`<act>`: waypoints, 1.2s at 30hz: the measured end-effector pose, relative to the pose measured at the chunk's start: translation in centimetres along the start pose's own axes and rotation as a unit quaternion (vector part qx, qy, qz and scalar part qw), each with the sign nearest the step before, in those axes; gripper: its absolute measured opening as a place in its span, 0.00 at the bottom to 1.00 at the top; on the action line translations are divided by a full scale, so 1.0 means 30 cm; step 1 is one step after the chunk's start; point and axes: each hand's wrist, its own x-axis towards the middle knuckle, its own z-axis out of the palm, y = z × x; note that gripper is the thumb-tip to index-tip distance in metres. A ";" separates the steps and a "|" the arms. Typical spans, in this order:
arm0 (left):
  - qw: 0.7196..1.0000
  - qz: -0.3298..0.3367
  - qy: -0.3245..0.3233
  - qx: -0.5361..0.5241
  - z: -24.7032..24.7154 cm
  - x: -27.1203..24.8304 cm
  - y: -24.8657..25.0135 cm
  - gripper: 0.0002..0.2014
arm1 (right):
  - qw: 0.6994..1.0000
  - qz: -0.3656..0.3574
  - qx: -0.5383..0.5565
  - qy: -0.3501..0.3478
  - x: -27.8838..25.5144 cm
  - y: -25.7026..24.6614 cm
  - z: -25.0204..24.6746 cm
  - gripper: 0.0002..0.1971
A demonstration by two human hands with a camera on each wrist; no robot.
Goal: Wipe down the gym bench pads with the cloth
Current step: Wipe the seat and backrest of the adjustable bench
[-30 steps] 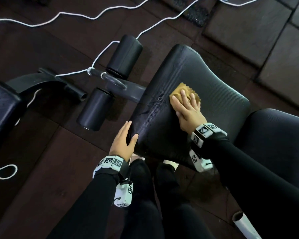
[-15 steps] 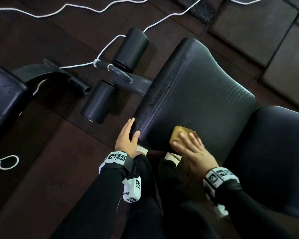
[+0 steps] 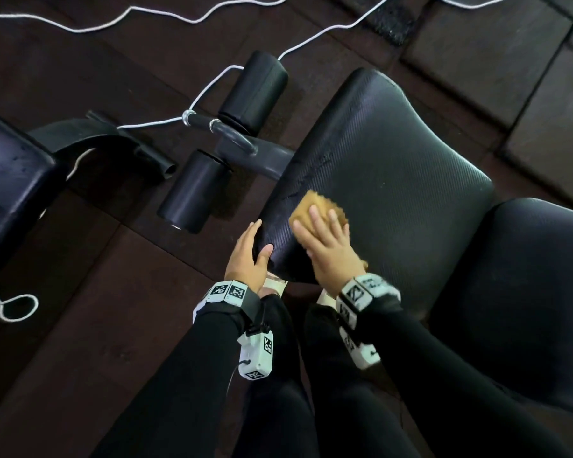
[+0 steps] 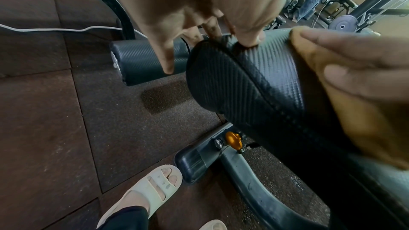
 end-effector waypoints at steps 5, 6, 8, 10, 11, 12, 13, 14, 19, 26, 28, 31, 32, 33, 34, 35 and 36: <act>1.000 -0.008 -0.017 -0.001 -0.001 0.002 -0.014 0.27 | 0.997 -0.041 0.010 -0.058 -0.223 0.082 0.009 0.40; 1.000 -0.009 -0.019 0.000 -0.002 0.002 -0.015 0.27 | 0.998 -0.021 0.016 -0.060 -0.245 0.115 -0.013 0.39; 1.000 -0.007 -0.021 0.004 0.001 0.003 -0.017 0.27 | 0.997 0.037 0.046 -0.051 -0.253 0.168 -0.057 0.35; 1.000 -0.006 -0.025 0.012 0.003 0.005 -0.017 0.27 | 0.993 0.095 0.069 -0.032 -0.206 0.196 -0.089 0.32; 0.999 -0.005 -0.029 0.016 0.003 0.006 -0.017 0.28 | 0.991 0.117 0.065 -0.021 -0.166 0.198 -0.100 0.32; 0.999 -0.002 -0.033 0.021 0.003 0.005 -0.016 0.28 | 0.989 0.134 0.055 -0.015 -0.120 0.192 -0.109 0.32; 0.999 0.002 -0.036 0.027 0.003 0.003 -0.018 0.28 | 0.988 0.147 0.047 -0.014 -0.071 0.180 -0.114 0.31; 0.999 0.003 -0.034 0.033 0.002 -0.001 -0.021 0.28 | 0.987 0.155 0.048 -0.014 -0.025 0.162 -0.115 0.31; 0.999 -0.034 0.028 -0.005 -0.006 -0.057 -0.067 0.26 | 0.995 0.072 0.073 -0.013 0.053 0.018 -0.050 0.30; 0.991 -0.114 0.020 -0.071 0.004 -0.110 -0.120 0.27 | 0.997 -0.060 -0.057 -0.010 -0.109 -0.068 0.065 0.29; 0.989 -0.124 0.021 -0.074 0.007 -0.108 -0.120 0.27 | 0.995 -0.054 -0.080 -0.018 -0.107 -0.077 0.061 0.27; 0.987 -0.129 0.025 -0.088 0.009 -0.106 -0.122 0.28 | 0.994 -0.047 -0.089 -0.035 -0.060 -0.119 0.043 0.25; 0.986 -0.131 0.024 -0.099 0.011 -0.103 -0.124 0.29 | 0.994 -0.054 -0.087 -0.045 -0.032 -0.137 0.038 0.25; 0.985 -0.131 0.022 -0.106 0.014 -0.101 -0.127 0.29 | 0.992 -0.064 -0.087 -0.061 0.003 -0.156 0.034 0.25; 0.985 -0.131 0.019 -0.106 0.017 -0.099 -0.131 0.29 | 0.990 -0.075 -0.089 -0.081 0.045 -0.175 0.031 0.24; 0.986 -0.133 0.016 -0.103 0.020 -0.097 -0.135 0.29 | 0.986 -0.089 -0.100 -0.101 0.091 -0.195 0.031 0.22; 0.985 -0.137 0.011 -0.106 0.023 -0.095 -0.138 0.29 | 0.980 -0.103 -0.120 -0.117 0.138 -0.216 0.033 0.21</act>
